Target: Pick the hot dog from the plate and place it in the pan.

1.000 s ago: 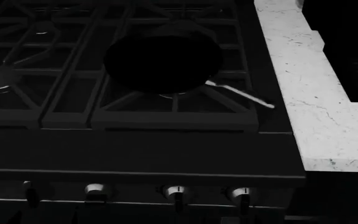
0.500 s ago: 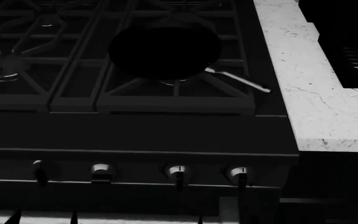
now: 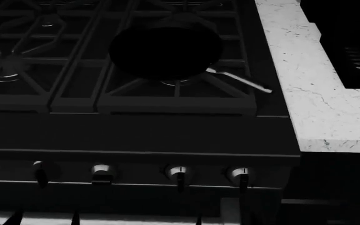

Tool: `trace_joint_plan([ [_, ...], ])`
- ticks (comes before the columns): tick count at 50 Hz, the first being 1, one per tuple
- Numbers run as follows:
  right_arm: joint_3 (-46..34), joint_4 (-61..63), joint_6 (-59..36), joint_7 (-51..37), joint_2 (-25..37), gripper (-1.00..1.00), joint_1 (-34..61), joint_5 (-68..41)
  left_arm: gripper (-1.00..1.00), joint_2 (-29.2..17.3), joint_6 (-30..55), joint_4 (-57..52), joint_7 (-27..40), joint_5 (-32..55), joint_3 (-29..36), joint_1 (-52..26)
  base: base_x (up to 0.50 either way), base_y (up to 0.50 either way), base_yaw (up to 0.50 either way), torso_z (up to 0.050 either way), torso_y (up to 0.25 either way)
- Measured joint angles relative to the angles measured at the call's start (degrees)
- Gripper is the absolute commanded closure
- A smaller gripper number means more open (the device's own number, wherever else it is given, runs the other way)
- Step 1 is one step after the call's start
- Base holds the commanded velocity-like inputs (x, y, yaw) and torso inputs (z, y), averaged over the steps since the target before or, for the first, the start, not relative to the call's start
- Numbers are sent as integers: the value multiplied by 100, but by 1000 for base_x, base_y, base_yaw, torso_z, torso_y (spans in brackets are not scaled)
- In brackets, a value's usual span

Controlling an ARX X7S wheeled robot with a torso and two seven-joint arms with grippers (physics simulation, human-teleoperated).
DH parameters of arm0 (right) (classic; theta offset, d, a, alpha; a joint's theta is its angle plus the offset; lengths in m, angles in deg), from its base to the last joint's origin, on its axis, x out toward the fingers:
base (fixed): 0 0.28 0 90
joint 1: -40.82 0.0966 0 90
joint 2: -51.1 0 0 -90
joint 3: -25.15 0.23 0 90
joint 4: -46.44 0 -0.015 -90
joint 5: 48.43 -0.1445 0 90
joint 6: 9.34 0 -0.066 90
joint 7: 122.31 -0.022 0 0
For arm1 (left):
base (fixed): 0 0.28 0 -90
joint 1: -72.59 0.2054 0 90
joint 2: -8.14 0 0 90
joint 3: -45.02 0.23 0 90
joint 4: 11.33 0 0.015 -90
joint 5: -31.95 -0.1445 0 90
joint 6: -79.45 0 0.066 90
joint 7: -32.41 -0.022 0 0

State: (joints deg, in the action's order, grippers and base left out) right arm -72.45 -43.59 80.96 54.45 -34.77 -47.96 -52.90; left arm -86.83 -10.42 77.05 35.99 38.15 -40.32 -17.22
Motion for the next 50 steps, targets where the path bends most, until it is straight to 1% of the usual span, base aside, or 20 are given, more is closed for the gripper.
trace_joint_plan([
  [8,32,12,-50,45,-42,-100,0,46,-100,74,53,-4,-70,-98,-102,21,0,0,0,0,0],
  [19,-19,99,-131,-21,-8,-100,1,21,-100,50,89,-91,-50,-73,-107,51,0,0,0,0,0],
  [26,-72,565,-377,-158,68,-100,-74,79,-100,3,249,-586,-1,24,-90,138,0,0,0,0,0],
  [31,-136,1060,-622,-222,149,-100,-123,135,-100,-49,516,-1096,96,86,-107,161,0,0,0,0,0],
  [36,-194,1672,-1071,-247,247,-100,-119,160,-100,-128,1170,-1740,225,229,-160,77,0,0,0,0,0],
  [41,-198,2403,-1793,-224,357,-100,-7,98,-100,-247,2193,-2448,369,477,-269,-176,0,0,0,0,0],
  [46,-109,3217,-2858,-127,452,-100,302,-155,-100,-341,3581,-3172,531,928,-537,-689,0,0,0,0,0],
  [50,75,3842,-3963,-37,453,-100,730,-503,-100,-354,4926,-3663,696,1353,-843,-1295,0,0,0,0,0],
])
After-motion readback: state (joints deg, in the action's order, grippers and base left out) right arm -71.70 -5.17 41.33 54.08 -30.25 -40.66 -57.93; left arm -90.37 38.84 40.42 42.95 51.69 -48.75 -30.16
